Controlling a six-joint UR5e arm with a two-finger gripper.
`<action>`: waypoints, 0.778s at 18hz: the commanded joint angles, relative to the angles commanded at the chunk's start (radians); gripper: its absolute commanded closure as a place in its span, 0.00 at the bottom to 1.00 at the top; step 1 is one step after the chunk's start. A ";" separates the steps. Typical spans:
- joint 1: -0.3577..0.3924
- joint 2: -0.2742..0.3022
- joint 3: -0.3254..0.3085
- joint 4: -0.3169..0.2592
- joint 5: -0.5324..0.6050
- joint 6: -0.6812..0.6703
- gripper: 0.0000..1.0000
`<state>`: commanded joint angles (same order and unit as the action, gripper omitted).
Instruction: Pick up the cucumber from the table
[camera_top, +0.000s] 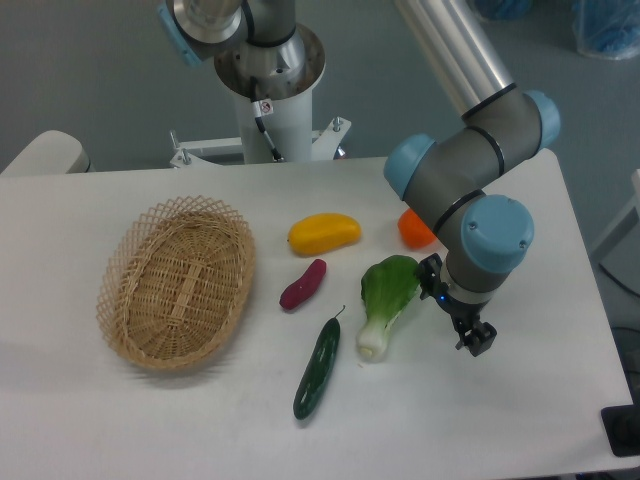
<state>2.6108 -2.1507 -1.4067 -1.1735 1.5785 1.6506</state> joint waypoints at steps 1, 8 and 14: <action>0.000 -0.002 -0.002 0.000 0.000 -0.002 0.00; -0.017 -0.002 0.000 -0.003 0.005 -0.015 0.00; -0.018 0.006 -0.015 0.006 0.000 -0.066 0.00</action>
<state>2.5924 -2.1445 -1.4220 -1.1674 1.5785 1.5848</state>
